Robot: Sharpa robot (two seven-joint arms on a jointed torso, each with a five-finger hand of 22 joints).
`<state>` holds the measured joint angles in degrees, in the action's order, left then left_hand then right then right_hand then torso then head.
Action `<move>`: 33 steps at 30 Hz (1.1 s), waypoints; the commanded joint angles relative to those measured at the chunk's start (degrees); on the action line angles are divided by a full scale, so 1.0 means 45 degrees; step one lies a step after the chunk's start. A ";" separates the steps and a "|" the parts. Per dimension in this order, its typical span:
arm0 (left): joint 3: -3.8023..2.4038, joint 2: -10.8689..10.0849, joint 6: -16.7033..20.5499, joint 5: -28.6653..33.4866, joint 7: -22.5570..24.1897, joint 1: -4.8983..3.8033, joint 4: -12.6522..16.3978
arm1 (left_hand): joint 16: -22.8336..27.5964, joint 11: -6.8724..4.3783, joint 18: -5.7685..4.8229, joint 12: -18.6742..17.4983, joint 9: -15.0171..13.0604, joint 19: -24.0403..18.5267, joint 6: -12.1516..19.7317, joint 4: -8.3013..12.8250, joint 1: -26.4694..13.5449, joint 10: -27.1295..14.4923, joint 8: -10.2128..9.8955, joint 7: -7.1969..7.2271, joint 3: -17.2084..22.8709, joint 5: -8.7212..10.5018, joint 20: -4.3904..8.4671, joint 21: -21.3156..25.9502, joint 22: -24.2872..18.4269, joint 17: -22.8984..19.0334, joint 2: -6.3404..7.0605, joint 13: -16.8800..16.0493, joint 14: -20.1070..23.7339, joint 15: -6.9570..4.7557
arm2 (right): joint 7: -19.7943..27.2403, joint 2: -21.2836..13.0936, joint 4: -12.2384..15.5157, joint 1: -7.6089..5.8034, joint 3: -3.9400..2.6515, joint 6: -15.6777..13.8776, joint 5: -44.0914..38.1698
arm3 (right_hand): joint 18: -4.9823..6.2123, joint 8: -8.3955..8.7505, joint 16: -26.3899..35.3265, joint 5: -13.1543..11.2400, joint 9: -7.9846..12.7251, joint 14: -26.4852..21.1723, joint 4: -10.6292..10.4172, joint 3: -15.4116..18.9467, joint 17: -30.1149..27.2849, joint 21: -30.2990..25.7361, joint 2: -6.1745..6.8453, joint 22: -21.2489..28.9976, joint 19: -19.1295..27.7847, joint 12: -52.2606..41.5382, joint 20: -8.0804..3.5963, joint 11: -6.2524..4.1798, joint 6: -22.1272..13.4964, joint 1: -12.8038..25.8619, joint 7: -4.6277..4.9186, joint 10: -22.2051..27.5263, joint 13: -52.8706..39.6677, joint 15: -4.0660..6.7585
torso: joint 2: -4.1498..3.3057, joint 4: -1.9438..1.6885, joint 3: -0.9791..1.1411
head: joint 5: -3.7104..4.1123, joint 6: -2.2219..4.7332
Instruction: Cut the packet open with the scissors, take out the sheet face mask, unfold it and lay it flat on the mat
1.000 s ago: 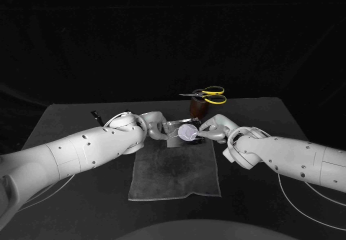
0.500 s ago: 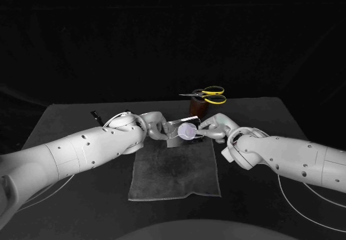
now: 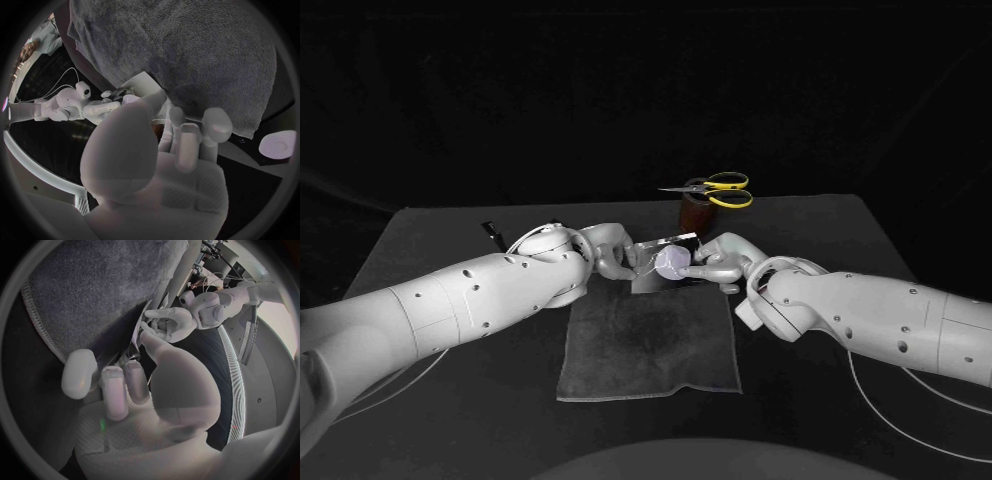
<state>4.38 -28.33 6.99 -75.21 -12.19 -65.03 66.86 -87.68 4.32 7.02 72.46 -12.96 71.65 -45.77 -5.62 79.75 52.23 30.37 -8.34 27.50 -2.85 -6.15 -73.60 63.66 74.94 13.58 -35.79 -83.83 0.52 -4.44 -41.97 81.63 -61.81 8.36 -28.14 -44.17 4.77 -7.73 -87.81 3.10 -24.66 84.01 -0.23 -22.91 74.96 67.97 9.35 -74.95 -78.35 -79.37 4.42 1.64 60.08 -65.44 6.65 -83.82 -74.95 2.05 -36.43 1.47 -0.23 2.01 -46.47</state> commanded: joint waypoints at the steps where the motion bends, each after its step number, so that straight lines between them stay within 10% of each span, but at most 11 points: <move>1: 0.0127 -0.0015 -0.0970 0.0034 -0.0407 0.0167 -0.0001 | -0.0041 0.0000 -0.0184 0.0041 -0.0010 0.0079 -0.0037 -0.0035 -0.0033 0.0110 0.0005 -0.0071 -0.0028 0.0021 0.0002 -0.0038 0.0024 0.0304 -0.0109 -0.0001 -0.0223 0.0023 | -0.0024 0.0112 -0.0011 0.0001 -0.0009 0.0404 -0.0043 | 0.0110 0.0055 0.0035 -0.0052 0.0019 0.1080 0.0032 0.0054 0.2704 -0.0023 -0.0065 -0.1041 0.0113 0.0027 0.0010 0.0073 -0.0057 0.0008 0.0008 -0.0624 -0.1990 -0.0081 | -0.0006 -0.0009 -0.0009 | 0.0003 0.0008; 10: 0.0127 -0.0083 -0.0741 0.0172 -0.0281 0.0167 0.0081 | -0.0038 0.0002 -0.0179 0.0047 -0.0008 0.0063 -0.0046 -0.0043 -0.0029 0.0092 0.0011 -0.0072 -0.0030 0.0021 0.0000 -0.0029 0.0007 0.0278 -0.0124 0.0014 -0.0212 0.0025 | 0.0594 0.0122 0.0076 -0.0009 -0.0011 -0.0881 -0.0003 | -0.0037 -0.0663 -0.0315 -0.0069 -0.0265 0.1253 0.0923 -0.1103 0.3124 0.0710 -0.1419 -0.1422 -0.0342 -0.0927 -0.0285 -0.0443 0.1084 -0.1594 -0.0590 -0.0974 -0.2521 0.0330 | 0.0006 0.0016 -0.0019 | -0.0038 0.0036; 19: 0.0075 -0.0691 0.0953 0.1268 0.1149 0.0164 0.0631 | 0.0279 -0.0016 0.0101 -0.0717 0.0038 -0.0935 0.0103 -0.0071 0.0129 -0.1117 0.0016 -0.0039 0.0061 0.0020 -0.0026 0.0813 -0.1205 -0.1101 -0.0196 0.1246 0.0452 0.0024 | 0.0951 -0.0376 0.0790 -0.0198 -0.0030 -0.1256 -0.0825 | -0.0110 -0.1063 -0.0446 -0.0069 -0.0560 0.1315 0.1306 -0.1868 0.3289 0.0973 -0.1590 -0.1577 -0.0517 -0.1262 -0.0450 -0.0514 0.1191 -0.1406 -0.0639 -0.1106 -0.2712 0.0423 | 0.0018 0.0040 -0.0005 | 0.0026 0.0135; 21: 0.0046 -0.0961 0.1442 0.1779 0.1791 0.0162 0.0906 | 0.1105 0.0024 0.0578 -0.1535 0.0046 -0.2886 0.0231 -0.0106 0.0211 -0.1569 0.0070 -0.0064 0.0218 0.0015 -0.0083 0.2569 -0.3468 -0.3699 -0.0173 0.1728 0.1967 0.0073 | 0.0765 -0.0515 0.1015 -0.0297 -0.0034 -0.1068 -0.1469 | -0.0118 -0.1107 -0.0456 -0.0069 -0.0592 0.1319 0.1356 -0.1961 0.3303 0.1004 -0.1579 -0.1596 -0.0536 -0.1264 -0.0459 -0.0521 0.1192 -0.1348 -0.0647 -0.1111 -0.2713 0.0427 | 0.0022 0.0026 -0.0002 | 0.0090 0.0159; 25: -0.0077 -0.1452 0.1976 0.2869 0.2830 0.0156 0.1450 | 0.2311 0.0110 0.0773 -0.2494 0.0040 -0.3979 0.0339 -0.0100 0.0328 -0.1834 0.0216 -0.0126 0.0437 0.0018 -0.0167 0.3831 -0.4706 -0.6586 -0.0145 0.2402 0.3827 0.0160 | 0.0327 -0.0714 0.1367 -0.0476 -0.0038 -0.0479 -0.2711 | -0.0124 -0.1166 -0.0455 -0.0070 -0.0636 0.1319 0.1442 -0.2094 0.3301 0.1027 -0.1551 -0.1614 -0.0553 -0.1275 -0.0471 -0.0529 0.1193 -0.1273 -0.0655 -0.1120 -0.2721 0.0431 | 0.0040 0.0014 0.0003 | 0.0114 0.0221; 33: -0.0377 -0.2938 0.2122 0.5285 0.4043 -0.0134 0.3253 | 0.3443 0.0260 0.0778 -0.3550 0.0053 -0.4155 0.0420 -0.0058 0.0378 -0.1887 0.0360 -0.0236 0.0623 0.0017 -0.0287 0.4452 -0.5085 -0.8711 -0.0138 0.3207 0.5210 0.0288 | -0.0735 -0.0936 0.1935 -0.0943 -0.0039 0.1822 -0.6336 | -0.0151 -0.1246 -0.0475 -0.0071 -0.0690 0.1327 0.1558 -0.2236 0.3327 0.1131 -0.1480 -0.1671 -0.0612 -0.1331 -0.0482 -0.0538 0.1204 -0.1173 -0.0667 -0.1140 -0.2755 0.0429 | 0.0050 0.0006 0.0011 | 0.0055 0.0402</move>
<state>2.94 -40.82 14.80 -59.58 0.78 -65.12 80.16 -72.45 5.43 9.97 56.72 -12.80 53.02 -44.21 -5.92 80.93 43.71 31.63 -9.49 29.91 -2.85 -7.36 -53.81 40.86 36.15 13.02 -21.58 -60.67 1.78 -4.47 -46.13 89.78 -65.69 8.23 -27.73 -61.00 4.70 -13.09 -89.59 2.62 -25.88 84.03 6.82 -32.81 74.95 72.88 2.67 -74.95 -80.64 -85.10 2.15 -0.41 65.33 -71.08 3.64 -83.85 -74.95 3.71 -36.26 1.52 -0.23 2.48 -44.92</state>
